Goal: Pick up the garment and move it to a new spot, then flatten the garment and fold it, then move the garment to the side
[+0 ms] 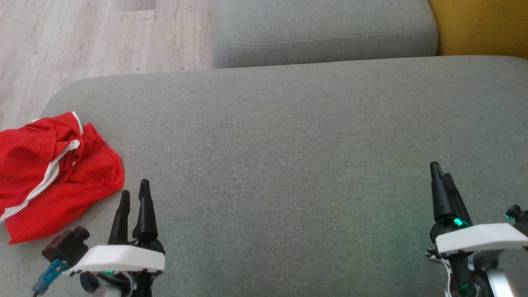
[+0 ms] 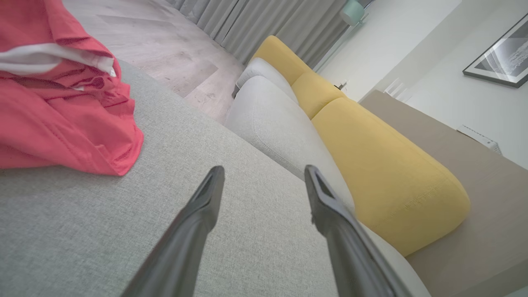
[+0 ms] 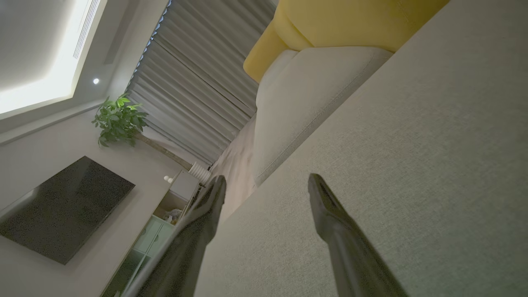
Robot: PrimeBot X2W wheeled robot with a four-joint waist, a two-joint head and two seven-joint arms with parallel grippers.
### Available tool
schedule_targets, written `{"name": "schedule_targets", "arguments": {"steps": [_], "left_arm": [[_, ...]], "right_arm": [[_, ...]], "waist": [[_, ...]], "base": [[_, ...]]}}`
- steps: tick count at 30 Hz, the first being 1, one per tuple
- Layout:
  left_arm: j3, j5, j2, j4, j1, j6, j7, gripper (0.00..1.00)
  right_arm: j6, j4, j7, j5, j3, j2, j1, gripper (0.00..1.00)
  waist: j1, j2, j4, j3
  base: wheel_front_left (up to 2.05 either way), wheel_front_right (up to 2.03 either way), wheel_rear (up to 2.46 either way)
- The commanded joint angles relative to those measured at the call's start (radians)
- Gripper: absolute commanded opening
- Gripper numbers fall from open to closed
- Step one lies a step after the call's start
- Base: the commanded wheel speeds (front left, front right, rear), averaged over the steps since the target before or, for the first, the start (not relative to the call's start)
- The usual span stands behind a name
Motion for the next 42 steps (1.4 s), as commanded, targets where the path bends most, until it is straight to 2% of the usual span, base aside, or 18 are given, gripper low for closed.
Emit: {"name": "schedule_targets", "arguments": {"steps": [1, 19, 42], "left_arm": [[0.016, 0.015, 0.019, -0.034, -0.046, 0.004, -0.007, 1.0], [-0.035, 0.25, 0.05, -0.023, -0.059, 0.041, -0.061, 1.0], [-0.036, 0.477, 0.077, 0.006, -0.051, 0.099, -0.129, 1.0]], "right_arm": [[0.0, -0.041, 0.0, -0.011, 0.015, -0.015, -0.032, 1.0], [0.0, -0.104, 0.005, -0.233, 0.059, -0.023, -0.014, 1.0], [-0.001, -0.167, 0.047, -0.502, 0.073, -0.011, 0.016, 1.0]], "waist": [[0.0, 0.0, 0.0, 0.0], [0.0, 0.0, 0.002, -0.003], [0.0, 0.0, 0.004, -0.006]], "base": [[0.0, 0.0, 0.0], [0.0, 0.0, 0.0], [0.0, 0.0, 0.0]]}}
